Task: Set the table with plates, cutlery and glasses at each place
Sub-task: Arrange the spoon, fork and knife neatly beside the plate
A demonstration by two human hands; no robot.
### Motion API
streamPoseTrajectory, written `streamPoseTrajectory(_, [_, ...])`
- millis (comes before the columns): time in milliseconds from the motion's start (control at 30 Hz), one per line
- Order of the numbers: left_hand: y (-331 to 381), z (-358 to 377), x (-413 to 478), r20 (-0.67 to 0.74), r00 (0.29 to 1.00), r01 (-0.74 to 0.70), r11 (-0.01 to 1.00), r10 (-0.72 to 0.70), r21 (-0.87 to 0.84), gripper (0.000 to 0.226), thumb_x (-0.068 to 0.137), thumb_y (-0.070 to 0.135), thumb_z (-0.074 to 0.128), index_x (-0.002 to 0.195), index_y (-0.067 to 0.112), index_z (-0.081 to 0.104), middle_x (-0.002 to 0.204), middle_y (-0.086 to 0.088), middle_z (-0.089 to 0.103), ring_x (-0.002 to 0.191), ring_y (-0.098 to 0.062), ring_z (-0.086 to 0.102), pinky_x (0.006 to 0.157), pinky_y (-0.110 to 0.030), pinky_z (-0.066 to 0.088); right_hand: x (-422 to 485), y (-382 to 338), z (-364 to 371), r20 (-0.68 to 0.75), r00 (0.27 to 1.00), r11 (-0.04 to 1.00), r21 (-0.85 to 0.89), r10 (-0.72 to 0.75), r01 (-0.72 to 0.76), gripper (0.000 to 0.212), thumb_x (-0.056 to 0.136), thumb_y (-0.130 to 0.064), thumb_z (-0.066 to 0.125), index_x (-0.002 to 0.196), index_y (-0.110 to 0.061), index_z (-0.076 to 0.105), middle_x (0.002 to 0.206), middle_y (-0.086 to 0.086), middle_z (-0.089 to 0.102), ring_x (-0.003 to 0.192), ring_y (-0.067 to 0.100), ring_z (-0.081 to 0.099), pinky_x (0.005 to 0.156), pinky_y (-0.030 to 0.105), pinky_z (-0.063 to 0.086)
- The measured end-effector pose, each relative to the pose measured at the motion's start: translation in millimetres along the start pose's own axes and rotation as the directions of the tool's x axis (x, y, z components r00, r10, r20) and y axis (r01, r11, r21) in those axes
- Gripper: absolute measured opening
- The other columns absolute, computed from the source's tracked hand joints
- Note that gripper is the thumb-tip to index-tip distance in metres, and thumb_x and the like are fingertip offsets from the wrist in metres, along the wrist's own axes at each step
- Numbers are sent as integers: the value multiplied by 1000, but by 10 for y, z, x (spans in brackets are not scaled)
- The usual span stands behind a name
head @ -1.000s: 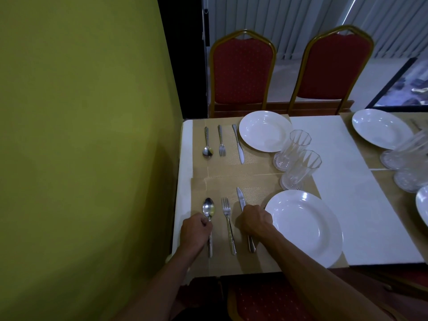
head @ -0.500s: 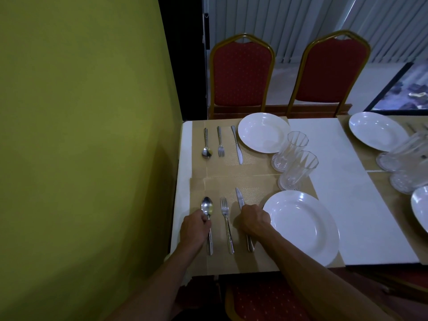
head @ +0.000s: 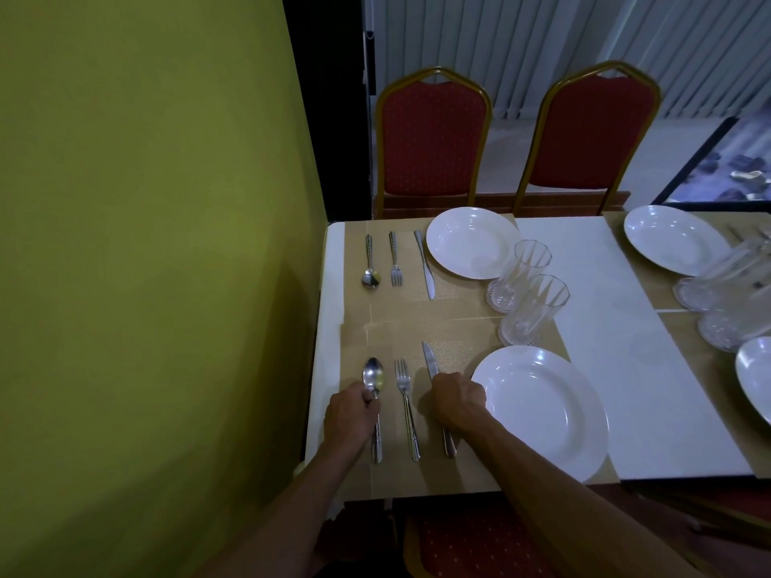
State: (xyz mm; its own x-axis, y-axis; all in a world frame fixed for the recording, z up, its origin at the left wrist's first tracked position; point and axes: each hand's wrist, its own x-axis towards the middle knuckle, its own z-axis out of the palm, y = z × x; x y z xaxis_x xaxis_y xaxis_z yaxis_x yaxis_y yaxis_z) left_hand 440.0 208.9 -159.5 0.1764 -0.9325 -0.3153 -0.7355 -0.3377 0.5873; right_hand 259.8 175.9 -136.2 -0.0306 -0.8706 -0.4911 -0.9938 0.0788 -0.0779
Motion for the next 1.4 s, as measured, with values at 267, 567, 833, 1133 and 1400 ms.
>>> streamPoseTrajectory(267, [-12,13,11,10,1000,-3,1000,3,-22,19,92,22,66,76,23,54,75,5,64,69,-8,59,59,-24,44,-42,-8,-48,-2,1000,1000,10,-10,10,46,98,-29,59,138,-7,53,101,6,71,86,20,71,71,30,54])
streamPoseTrajectory(567, [-41,-30,3,-68,997,-29,998,25,-58,21,99,22,55,78,20,59,70,7,61,62,-5,56,52,-19,39,-123,-48,-166,-45,998,999,-25,-33,32,53,97,-29,60,144,-8,47,98,4,70,79,17,69,63,29,47])
streamPoseTrajectory(833, [-21,-216,421,-183,977,-115,993,108,-32,24,98,22,53,75,17,58,66,3,57,60,-12,52,48,-24,31,-119,-12,-302,-22,999,998,-62,-23,22,27,96,-24,60,118,-10,65,95,5,70,84,22,70,70,31,53])
streamPoseTrajectory(1133, [307,-199,869,-229,941,-251,968,248,14,12,95,17,57,97,11,66,92,-4,64,88,-19,58,66,-32,52,48,154,-518,-31,999,1000,-1,-17,17,24,93,-22,62,112,-7,65,102,9,70,92,25,69,80,34,55])
streamPoseTrajectory(1400, [307,-224,1405,-250,922,-280,955,295,95,21,95,17,55,114,9,62,114,-5,63,107,-21,58,83,-29,47,459,99,-810,-120,991,997,55,-55,62,22,94,-25,61,108,-9,64,94,6,67,76,20,63,67,30,51])
